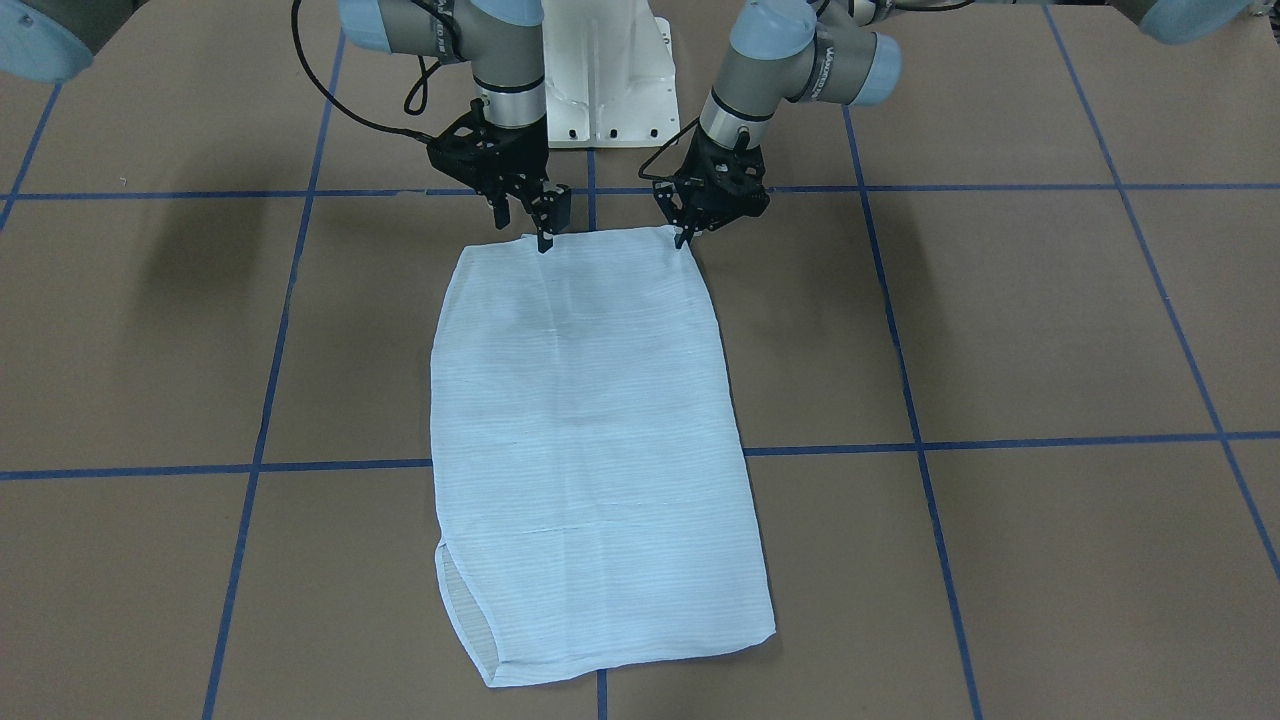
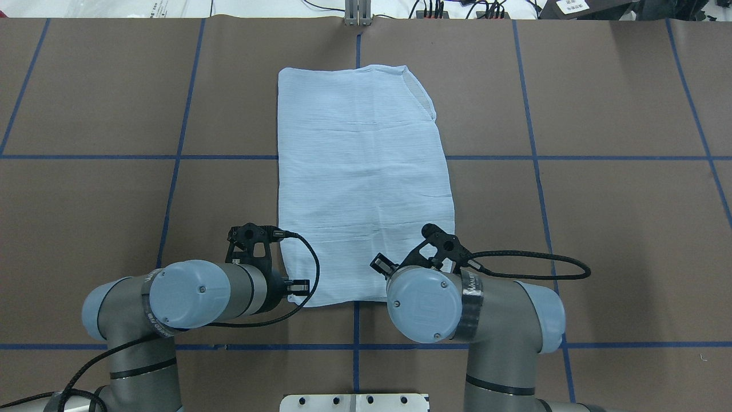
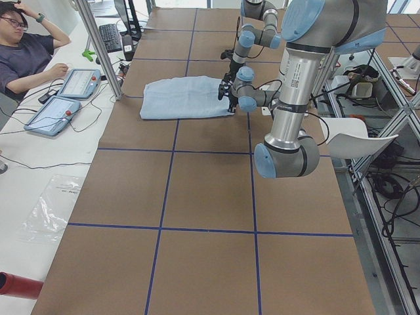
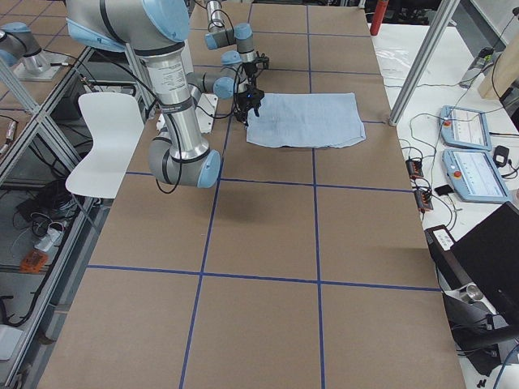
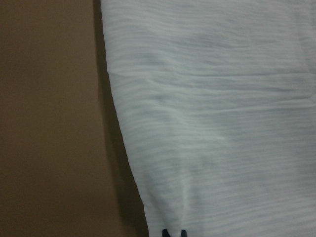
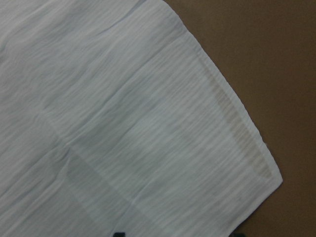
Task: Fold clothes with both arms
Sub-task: 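Move the right gripper to the other shirt corner nearest the robot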
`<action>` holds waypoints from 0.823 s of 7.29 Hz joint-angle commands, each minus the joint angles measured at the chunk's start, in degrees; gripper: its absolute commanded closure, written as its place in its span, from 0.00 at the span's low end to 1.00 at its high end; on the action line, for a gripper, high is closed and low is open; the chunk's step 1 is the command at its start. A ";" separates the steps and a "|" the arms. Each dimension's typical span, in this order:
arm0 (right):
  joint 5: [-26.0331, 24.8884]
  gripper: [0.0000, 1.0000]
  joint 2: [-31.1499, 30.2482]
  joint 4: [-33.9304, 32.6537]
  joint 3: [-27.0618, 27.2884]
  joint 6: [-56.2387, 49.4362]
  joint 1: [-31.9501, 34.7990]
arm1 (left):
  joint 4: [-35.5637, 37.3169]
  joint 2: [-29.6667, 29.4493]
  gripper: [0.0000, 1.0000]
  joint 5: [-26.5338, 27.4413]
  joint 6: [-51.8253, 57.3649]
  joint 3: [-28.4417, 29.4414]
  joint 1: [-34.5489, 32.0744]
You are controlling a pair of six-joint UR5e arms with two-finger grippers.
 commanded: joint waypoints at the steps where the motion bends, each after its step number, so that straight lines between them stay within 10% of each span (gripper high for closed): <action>1: -0.10 0.22 1.44 -0.19 -1.96 0.81 -0.21 | 0.00 0.06 1.00 0.10 0.00 -0.19 0.00; 6: -0.63 0.25 1.35 -0.55 -2.39 2.04 -1.17 | 0.00 0.06 1.00 0.01 0.00 -0.36 -0.09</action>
